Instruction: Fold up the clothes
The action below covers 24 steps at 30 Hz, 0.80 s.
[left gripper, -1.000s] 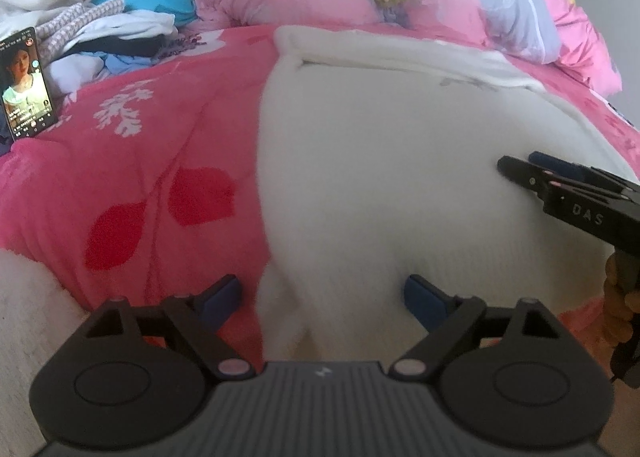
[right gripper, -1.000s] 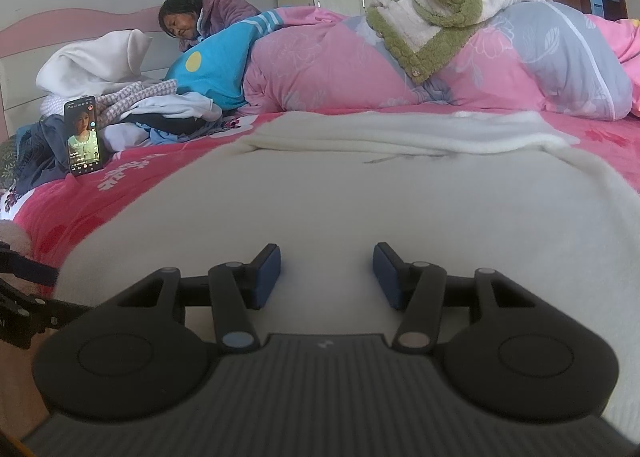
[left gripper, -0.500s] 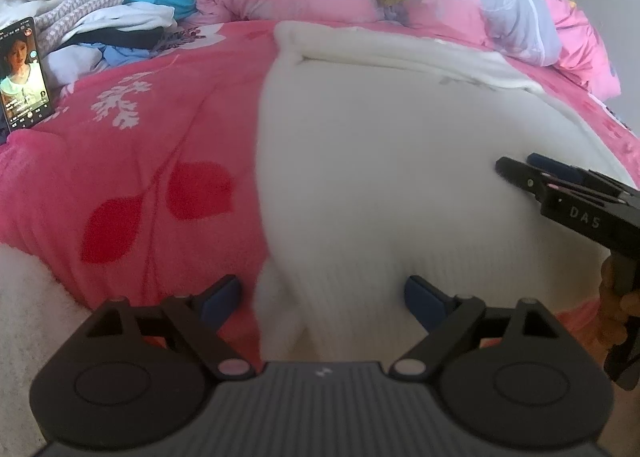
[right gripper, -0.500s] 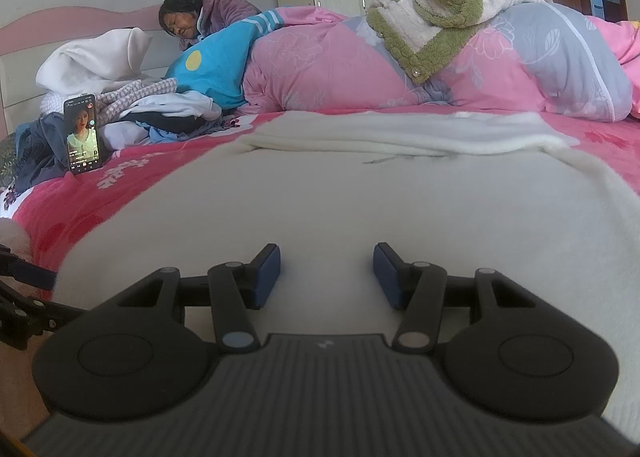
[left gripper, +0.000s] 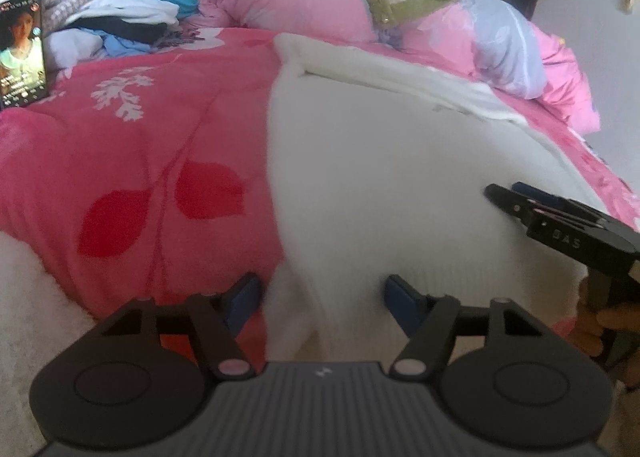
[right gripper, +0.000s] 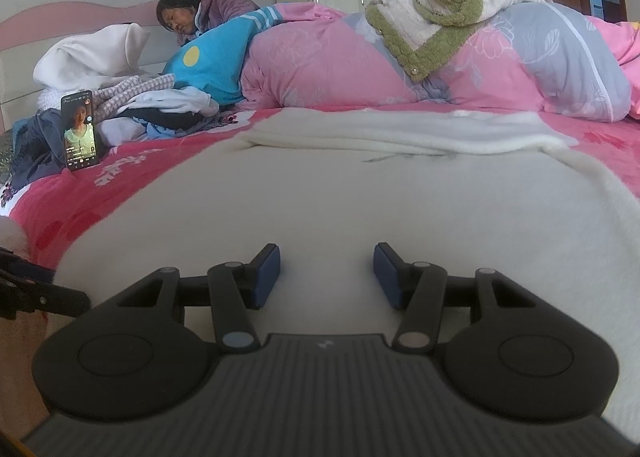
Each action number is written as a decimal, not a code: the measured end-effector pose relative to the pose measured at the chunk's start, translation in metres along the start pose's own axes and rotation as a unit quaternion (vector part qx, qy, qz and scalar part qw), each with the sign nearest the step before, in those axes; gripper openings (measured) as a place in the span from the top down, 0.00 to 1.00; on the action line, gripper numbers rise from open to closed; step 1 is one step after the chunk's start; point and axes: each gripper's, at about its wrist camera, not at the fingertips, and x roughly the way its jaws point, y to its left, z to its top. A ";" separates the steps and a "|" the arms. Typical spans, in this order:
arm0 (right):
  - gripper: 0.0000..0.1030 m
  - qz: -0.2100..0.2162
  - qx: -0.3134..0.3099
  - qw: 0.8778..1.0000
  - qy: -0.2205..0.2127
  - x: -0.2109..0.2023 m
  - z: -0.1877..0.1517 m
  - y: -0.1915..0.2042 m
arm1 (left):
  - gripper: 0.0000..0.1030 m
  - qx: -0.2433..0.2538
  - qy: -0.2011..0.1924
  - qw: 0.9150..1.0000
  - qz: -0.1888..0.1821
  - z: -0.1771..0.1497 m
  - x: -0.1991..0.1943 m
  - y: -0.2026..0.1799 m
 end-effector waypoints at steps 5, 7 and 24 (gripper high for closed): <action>0.49 -0.002 -0.002 1.000 0.003 0.001 0.001 0.000 | 0.26 0.004 -0.005 1.000 -0.029 -0.004 0.000 0.008; 0.49 -0.004 -0.003 1.000 0.005 0.001 0.001 0.001 | 0.26 0.005 -0.011 0.999 -0.040 -0.007 -0.001 0.012; 0.48 -0.006 -0.008 1.000 0.013 0.003 0.003 0.004 | 0.43 -0.038 -0.011 0.986 -0.162 -0.013 -0.012 0.050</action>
